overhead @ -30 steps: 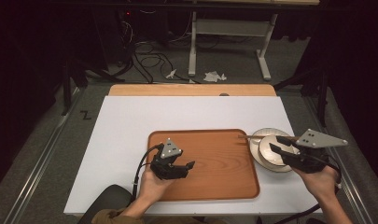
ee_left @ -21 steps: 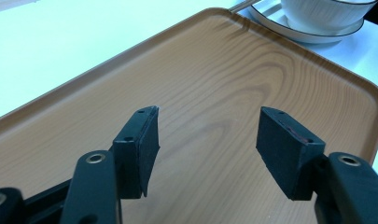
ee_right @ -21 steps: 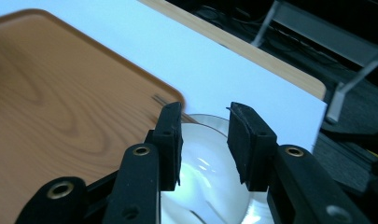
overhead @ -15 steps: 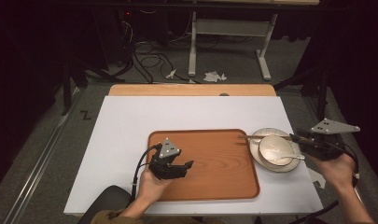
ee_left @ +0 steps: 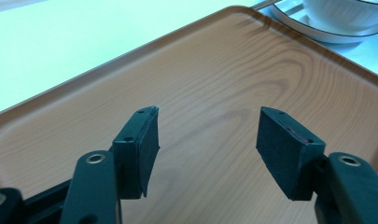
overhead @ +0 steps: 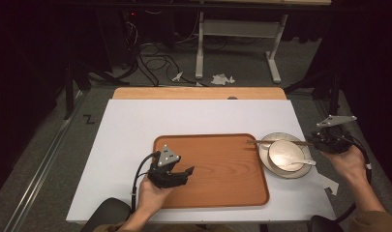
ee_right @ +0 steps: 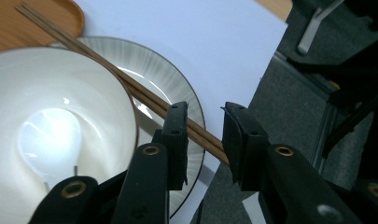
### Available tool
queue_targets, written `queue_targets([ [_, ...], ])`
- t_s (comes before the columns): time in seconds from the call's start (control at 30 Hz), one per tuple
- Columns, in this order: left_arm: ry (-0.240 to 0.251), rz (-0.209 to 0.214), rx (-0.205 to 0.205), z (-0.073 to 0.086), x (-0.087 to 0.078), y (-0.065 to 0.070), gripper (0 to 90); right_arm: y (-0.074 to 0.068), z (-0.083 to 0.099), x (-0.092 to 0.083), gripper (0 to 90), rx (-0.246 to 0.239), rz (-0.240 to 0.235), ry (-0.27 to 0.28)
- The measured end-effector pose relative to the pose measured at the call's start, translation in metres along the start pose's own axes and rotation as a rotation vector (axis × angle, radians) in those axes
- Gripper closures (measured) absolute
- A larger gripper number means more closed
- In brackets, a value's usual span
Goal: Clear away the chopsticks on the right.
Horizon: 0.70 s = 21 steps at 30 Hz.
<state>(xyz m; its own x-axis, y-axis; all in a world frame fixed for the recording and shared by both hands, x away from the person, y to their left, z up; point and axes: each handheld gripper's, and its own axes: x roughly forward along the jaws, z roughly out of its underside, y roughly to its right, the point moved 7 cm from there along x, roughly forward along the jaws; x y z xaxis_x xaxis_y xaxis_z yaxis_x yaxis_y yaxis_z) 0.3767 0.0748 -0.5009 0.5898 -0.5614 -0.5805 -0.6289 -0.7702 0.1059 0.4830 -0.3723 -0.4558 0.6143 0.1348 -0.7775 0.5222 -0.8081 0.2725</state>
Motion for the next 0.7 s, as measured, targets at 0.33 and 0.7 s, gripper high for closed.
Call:
queue_targets([
  [0.33,-0.001,-0.029,-0.019,0.005,-0.006,-0.004,39.0,0.008,0.009,0.030,71.0,-0.018,-0.020,-0.098],
  [0.7,-0.013,-0.053,-0.044,0.012,-0.009,-0.009,38.9,0.005,0.002,0.051,71.2,-0.045,-0.063,-0.098],
])
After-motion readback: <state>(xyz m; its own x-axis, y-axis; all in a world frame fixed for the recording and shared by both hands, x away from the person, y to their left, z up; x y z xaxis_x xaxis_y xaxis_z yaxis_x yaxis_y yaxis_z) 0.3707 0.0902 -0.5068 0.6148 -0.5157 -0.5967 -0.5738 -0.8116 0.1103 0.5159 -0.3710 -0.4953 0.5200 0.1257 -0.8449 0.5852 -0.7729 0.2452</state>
